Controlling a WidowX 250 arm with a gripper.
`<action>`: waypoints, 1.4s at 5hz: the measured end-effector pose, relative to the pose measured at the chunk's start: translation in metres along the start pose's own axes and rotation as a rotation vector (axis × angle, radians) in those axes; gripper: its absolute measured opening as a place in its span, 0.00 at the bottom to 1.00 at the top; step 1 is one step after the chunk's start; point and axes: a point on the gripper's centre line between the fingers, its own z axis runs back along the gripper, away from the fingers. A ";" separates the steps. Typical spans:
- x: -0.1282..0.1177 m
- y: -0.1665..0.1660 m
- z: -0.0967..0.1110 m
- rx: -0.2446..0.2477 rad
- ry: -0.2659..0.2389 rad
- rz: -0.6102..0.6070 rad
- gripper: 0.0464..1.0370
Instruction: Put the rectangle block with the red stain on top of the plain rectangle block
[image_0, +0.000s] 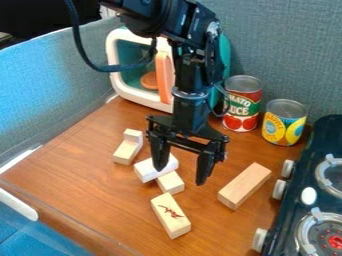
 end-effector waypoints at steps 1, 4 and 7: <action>-0.002 0.000 -0.010 0.003 0.021 0.015 0.96; -0.024 0.009 -0.039 -0.105 -0.097 0.774 0.96; 0.010 0.005 -0.075 -0.057 -0.050 0.998 0.92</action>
